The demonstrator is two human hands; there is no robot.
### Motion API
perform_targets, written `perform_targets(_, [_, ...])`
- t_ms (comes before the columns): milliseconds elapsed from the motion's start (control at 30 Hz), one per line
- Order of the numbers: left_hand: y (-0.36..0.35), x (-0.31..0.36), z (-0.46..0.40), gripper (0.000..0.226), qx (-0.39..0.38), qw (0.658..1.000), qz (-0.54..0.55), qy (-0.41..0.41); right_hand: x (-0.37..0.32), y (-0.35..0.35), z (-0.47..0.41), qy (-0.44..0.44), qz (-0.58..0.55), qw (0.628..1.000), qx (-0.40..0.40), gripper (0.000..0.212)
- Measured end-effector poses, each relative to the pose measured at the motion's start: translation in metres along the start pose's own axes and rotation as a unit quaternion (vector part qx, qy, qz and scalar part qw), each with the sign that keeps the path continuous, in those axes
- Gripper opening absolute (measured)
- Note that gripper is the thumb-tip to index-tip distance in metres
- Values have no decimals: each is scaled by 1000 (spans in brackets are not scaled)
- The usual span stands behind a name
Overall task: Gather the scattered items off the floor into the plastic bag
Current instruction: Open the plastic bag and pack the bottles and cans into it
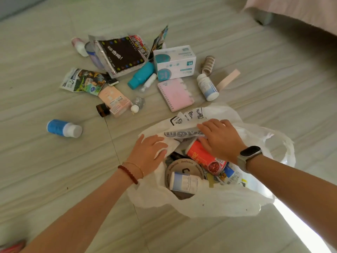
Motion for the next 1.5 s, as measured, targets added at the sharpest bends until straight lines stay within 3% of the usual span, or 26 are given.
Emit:
perform_targets(67, [41, -19, 4, 36, 149, 989, 23, 5, -15, 20, -16, 29, -12, 997, 75, 48])
perform_targets(133, [58, -61, 8, 33, 183, 981, 19, 67, -37, 32, -39, 51, -38, 994, 91, 41])
perform_targets(233, [65, -148, 23, 38, 168, 966, -39, 194, -80, 41, -81, 87, -80, 988, 103, 37])
perform_targets(400, [66, -271, 61, 71, 56, 927, -96, 359, -158, 34, -152, 126, -74, 988, 53, 59])
perform_targets(500, [64, -301, 64, 73, 26, 942, -94, 321, -185, 12, -190, 91, -53, 994, -13, 68])
perform_targets(600, [75, -302, 64, 70, 60, 957, -125, 254, -198, -6, -208, 62, -20, 997, -31, 72])
perform_targets(700, [78, -305, 78, 63, 67, 952, -122, 274, -205, -6, -209, 58, 47, 997, -12, 46])
perform_targets(800, [82, -289, 101, 58, 179, 931, 56, 313, -216, 1, -201, 97, 9, 995, 23, 31])
perform_targets(900, [91, -252, 122, 42, 300, 861, 258, 319, -201, 28, -179, 69, -217, 969, 100, 38])
perform_targets(967, [93, -220, 121, 36, 319, 832, 347, 294, -180, 46, -156, 52, -348, 926, 134, 40])
perform_targets(1033, [93, -185, 109, 38, 296, 817, 422, 257, -152, 59, -132, 44, -401, 903, 150, 40])
perform_targets(1133, [95, -124, 82, 48, 233, 848, 436, 191, -105, 66, -96, 5, -413, 899, 146, 28])
perform_targets(1267, [82, -28, 50, 54, 129, 931, 335, 61, -46, 61, -52, -56, -407, 900, 145, 15])
perform_targets(1400, [49, 43, 31, 53, 83, 986, 128, -70, -13, 41, -17, -71, -370, 926, 31, 18])
perform_targets(1500, [6, 54, 16, 53, -4, 997, 48, -63, -8, 30, 7, -44, -303, 951, -37, 12])
Point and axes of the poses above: each hand's wrist, its own z-axis away from the middle knuckle, its own y-axis out of the back of the hand, x = y × z, the point moved 10 cm from there along -z, towards the middle knuckle, and after that the axes turned 2 degrees about -z, right-handed, at the moved point
